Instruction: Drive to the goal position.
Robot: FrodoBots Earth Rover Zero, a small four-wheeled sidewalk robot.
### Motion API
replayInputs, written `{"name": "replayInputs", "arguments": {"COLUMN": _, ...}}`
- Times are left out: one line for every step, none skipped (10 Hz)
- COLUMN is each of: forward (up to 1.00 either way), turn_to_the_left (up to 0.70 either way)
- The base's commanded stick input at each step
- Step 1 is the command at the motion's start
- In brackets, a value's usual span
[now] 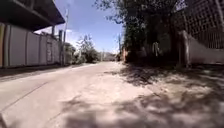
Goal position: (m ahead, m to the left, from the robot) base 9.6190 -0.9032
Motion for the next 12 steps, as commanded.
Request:
{"name": "replayInputs", "arguments": {"forward": 0.7, "turn_to_the_left": 0.0}}
{"name": "replayInputs", "arguments": {"forward": 0.7, "turn_to_the_left": 0.0}}
{"name": "replayInputs", "arguments": {"forward": 0.7, "turn_to_the_left": 0.0}}
{"name": "replayInputs", "arguments": {"forward": 0.7, "turn_to_the_left": 0.0}}
{"name": "replayInputs", "arguments": {"forward": 0.7, "turn_to_the_left": 0.0}}
{"name": "replayInputs", "arguments": {"forward": 0.7, "turn_to_the_left": 0.0}}
{"name": "replayInputs", "arguments": {"forward": 0.7, "turn_to_the_left": 0.0}}
{"name": "replayInputs", "arguments": {"forward": 0.7, "turn_to_the_left": 0.0}}
{"name": "replayInputs", "arguments": {"forward": 0.7, "turn_to_the_left": 0.0}}
{"name": "replayInputs", "arguments": {"forward": 0.7, "turn_to_the_left": 0.0}}
{"name": "replayInputs", "arguments": {"forward": 0.7, "turn_to_the_left": 0.0}}
{"name": "replayInputs", "arguments": {"forward": 0.7, "turn_to_the_left": 0.0}}
